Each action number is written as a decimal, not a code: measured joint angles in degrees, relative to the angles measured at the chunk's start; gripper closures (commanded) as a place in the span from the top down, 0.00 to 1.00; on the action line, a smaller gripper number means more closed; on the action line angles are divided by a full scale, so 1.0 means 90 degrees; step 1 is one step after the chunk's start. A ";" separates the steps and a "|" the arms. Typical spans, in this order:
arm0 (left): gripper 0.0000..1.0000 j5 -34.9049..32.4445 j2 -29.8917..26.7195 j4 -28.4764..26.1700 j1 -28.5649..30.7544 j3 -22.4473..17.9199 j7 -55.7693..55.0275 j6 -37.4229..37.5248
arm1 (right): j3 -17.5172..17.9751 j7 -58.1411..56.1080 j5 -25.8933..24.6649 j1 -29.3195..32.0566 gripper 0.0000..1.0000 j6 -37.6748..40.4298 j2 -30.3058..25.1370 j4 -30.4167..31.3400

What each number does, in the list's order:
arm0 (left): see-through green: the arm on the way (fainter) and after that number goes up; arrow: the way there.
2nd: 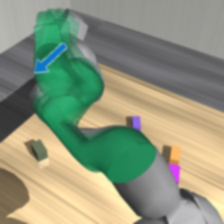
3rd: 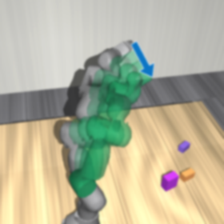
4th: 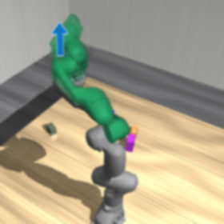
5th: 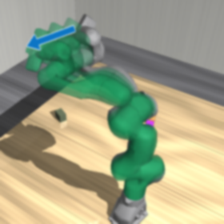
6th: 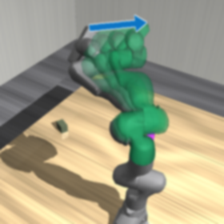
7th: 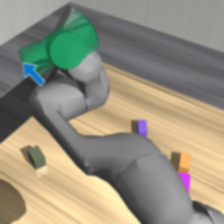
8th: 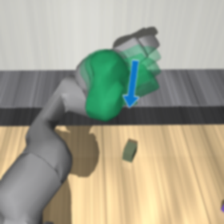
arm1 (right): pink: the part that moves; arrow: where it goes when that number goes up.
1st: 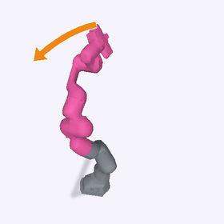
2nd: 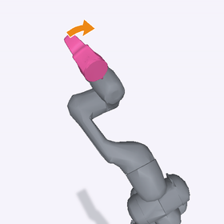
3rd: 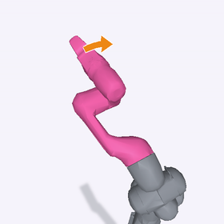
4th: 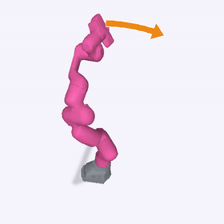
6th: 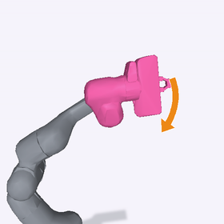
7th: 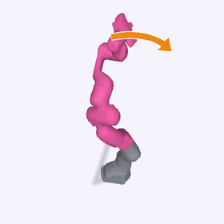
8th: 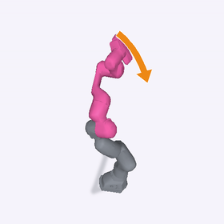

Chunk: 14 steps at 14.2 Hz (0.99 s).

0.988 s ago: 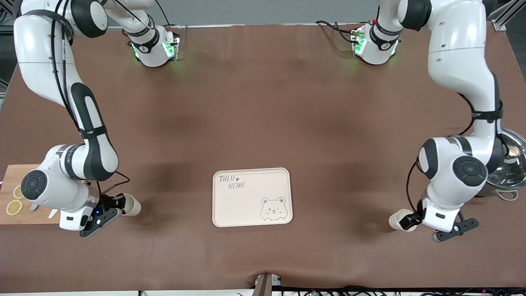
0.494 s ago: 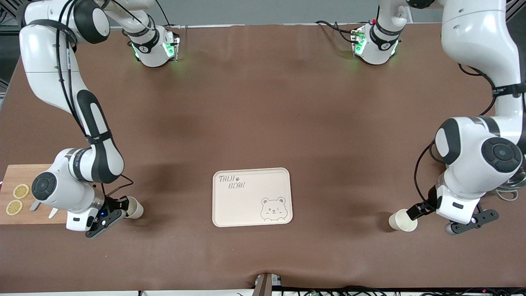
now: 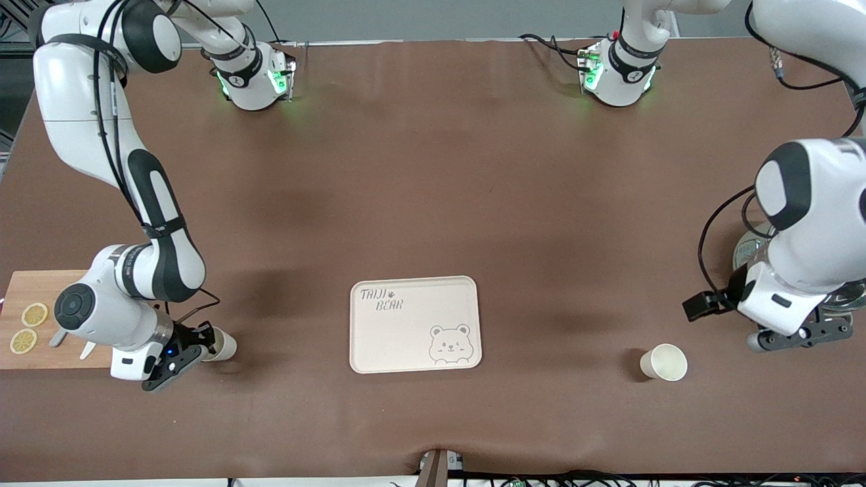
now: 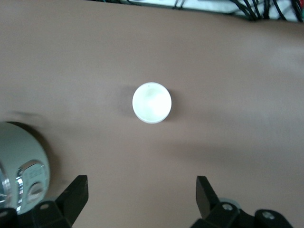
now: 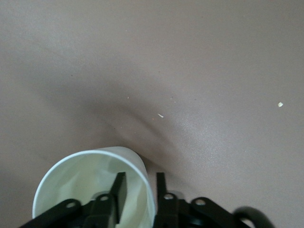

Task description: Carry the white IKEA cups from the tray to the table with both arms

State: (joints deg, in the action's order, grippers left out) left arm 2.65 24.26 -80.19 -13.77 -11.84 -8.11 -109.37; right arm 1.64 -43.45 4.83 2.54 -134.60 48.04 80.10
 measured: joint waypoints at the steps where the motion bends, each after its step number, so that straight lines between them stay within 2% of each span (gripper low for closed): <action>1: 1.00 0.0000 -0.0125 0.0001 0.0000 0.0000 0.0165 0.0191 | 0.0000 0.0000 0.0000 0.0000 1.00 -0.0001 0.0000 -0.0004; 6: 1.00 0.0000 -0.0763 0.0020 0.0005 -0.0004 0.0307 0.0858 | 0.0000 0.0001 0.0000 0.0002 1.00 0.0260 -0.0003 -0.0241; 10: 1.00 0.0000 -0.1040 0.0211 0.0029 -0.0038 0.0307 0.1458 | 0.0001 0.0021 0.0000 0.0028 1.00 0.1709 -0.0054 -0.1194; 14: 1.00 0.0000 -0.1361 0.0291 0.0041 -0.0044 0.0308 0.1538 | 0.0081 0.0735 0.0003 0.0003 1.00 0.3360 -0.0289 -0.2028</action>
State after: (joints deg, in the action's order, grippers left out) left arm 2.65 12.00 -77.58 -13.40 -12.23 -5.34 -95.53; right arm 2.37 -36.84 4.85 2.57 -104.36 45.44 61.85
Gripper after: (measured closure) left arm 0.000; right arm 0.000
